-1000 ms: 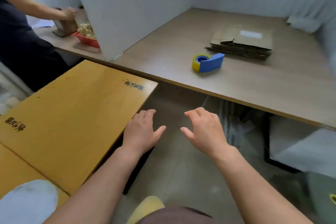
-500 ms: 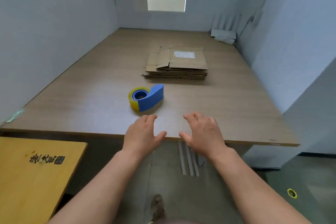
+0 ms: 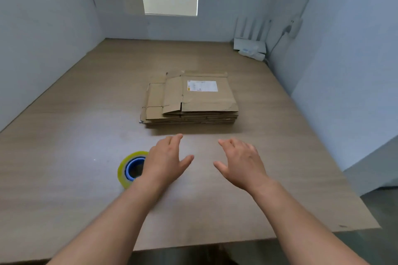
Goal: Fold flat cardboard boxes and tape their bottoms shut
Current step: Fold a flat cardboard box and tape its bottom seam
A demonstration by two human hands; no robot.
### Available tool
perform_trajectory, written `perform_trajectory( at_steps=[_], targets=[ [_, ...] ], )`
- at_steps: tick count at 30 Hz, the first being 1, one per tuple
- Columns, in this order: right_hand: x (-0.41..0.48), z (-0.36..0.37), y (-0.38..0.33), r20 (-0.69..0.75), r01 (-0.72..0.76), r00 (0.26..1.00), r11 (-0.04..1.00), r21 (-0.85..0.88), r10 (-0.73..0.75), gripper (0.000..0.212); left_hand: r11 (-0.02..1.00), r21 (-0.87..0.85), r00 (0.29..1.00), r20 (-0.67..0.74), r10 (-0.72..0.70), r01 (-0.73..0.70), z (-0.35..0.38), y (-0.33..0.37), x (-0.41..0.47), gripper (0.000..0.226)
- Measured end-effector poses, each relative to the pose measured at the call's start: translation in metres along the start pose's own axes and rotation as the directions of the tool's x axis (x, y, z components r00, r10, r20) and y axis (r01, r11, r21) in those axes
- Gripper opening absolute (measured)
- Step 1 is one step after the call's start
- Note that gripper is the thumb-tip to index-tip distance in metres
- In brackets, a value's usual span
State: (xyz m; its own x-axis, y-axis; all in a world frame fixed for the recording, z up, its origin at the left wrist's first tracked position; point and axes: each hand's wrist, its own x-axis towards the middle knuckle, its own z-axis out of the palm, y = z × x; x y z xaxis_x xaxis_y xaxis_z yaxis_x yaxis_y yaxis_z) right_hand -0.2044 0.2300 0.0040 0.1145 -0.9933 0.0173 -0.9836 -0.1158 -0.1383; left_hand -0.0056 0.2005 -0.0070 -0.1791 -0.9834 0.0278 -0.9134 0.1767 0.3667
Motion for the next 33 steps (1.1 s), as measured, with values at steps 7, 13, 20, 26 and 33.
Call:
perform_trajectory(
  at_steps=[7,13,20,26,33],
  targets=[
    [0.087,0.013,0.049,0.072,-0.06,0.996,0.998,0.012,0.059,0.075,0.991,-0.027,0.991,0.01,-0.134,0.135,0.008,-0.016,0.081,0.079],
    [0.156,0.033,0.097,0.161,-0.184,0.971,0.982,0.041,0.175,0.089,0.959,-0.054,0.96,0.042,-0.277,0.279,0.03,-0.027,0.146,0.088],
    [0.205,0.055,0.124,0.211,-0.247,0.95,0.967,0.066,0.228,0.097,0.919,-0.031,0.915,0.112,-0.387,0.392,0.052,-0.04,0.194,0.091],
    [0.204,0.06,0.119,0.13,-0.235,0.966,0.967,0.096,0.222,0.097,0.897,-0.102,0.903,0.041,-0.428,0.43,0.05,-0.037,0.196,0.081],
    [0.162,0.036,0.096,-0.065,-0.219,0.956,0.845,0.488,0.285,0.084,0.854,-0.47,0.938,-0.136,-0.319,0.222,0.025,-0.019,0.156,0.046]
  ],
)
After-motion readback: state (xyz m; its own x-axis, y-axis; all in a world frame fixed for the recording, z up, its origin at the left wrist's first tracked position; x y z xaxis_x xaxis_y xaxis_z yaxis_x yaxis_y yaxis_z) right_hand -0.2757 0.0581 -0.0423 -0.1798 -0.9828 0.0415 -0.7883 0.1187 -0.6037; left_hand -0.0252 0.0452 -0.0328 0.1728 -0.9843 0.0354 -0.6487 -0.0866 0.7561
